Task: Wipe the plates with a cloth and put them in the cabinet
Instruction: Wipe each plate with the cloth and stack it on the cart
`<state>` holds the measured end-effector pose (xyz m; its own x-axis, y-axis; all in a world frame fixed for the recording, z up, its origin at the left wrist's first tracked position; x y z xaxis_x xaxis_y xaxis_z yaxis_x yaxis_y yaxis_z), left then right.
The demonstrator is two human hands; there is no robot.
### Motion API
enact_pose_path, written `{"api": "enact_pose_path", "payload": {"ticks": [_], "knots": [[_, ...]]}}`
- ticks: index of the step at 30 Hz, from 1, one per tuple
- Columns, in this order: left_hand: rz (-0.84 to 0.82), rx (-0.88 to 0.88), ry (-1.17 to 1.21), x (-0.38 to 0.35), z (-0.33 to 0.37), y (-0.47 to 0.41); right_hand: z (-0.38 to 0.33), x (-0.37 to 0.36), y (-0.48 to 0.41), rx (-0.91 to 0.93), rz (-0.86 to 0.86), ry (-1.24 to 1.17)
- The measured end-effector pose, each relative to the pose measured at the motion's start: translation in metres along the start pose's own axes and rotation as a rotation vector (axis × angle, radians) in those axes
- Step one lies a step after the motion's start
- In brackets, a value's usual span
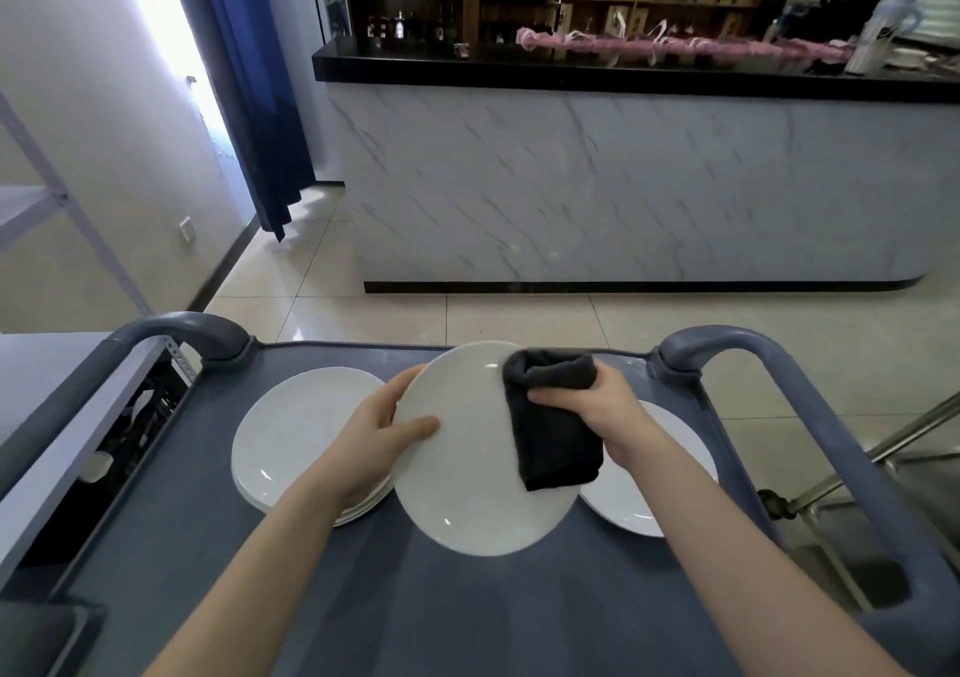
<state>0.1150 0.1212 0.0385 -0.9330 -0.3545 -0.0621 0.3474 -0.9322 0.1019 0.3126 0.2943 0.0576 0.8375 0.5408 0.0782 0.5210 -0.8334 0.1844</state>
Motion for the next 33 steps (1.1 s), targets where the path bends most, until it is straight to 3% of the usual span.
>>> {"api": "enact_pose_path", "payload": {"ticks": [4, 9, 11, 15, 17, 20, 24, 28, 33], "knots": [[0.132, 0.057, 0.198, -0.003, -0.013, 0.001, 0.040, -0.009, 0.017, -0.311, 0.062, -0.289], [0.266, 0.144, 0.259, -0.005, -0.029, 0.004, 0.055, -0.006, 0.034, -0.390, -0.075, -0.186], [0.305, 0.146, 0.282, -0.002, -0.031, 0.006, 0.051, 0.005, 0.036, -0.314, -0.035, -0.059], [0.397, 0.160, 0.301, -0.002, -0.031, 0.007, 0.024, 0.025, 0.036, 0.001, 0.335, 0.357], [0.418, 0.165, 0.279, -0.007, -0.028, 0.004, 0.006, 0.022, 0.039, 0.154, 0.372, 0.465], [0.423, 0.139, 0.249, -0.024, -0.024, -0.001, -0.010, -0.006, 0.046, 0.276, 0.233, 0.439], [0.425, 0.110, 0.245, -0.035, -0.016, -0.007, 0.000, -0.043, 0.061, 0.404, 0.056, 0.780], [0.498, 0.113, 0.276, -0.023, -0.015, -0.007, 0.027, -0.038, 0.079, 0.507, -0.278, 0.904], [0.403, 0.099, 0.278, -0.028, -0.018, -0.007, 0.028, -0.056, 0.076, 0.697, -0.260, 0.981]]}}
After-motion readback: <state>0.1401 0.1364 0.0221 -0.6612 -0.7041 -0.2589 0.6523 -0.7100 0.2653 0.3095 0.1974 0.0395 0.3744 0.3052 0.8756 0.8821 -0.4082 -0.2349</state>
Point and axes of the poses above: each hand's wrist, its own y-axis away from the middle knuckle, its own x-axis out of the back of the hand, z = x × y, the point moved 2 cm from there along -y, towards the middle knuckle, and after that the axes turned 2 degrees about z, right-handed, at the moved point
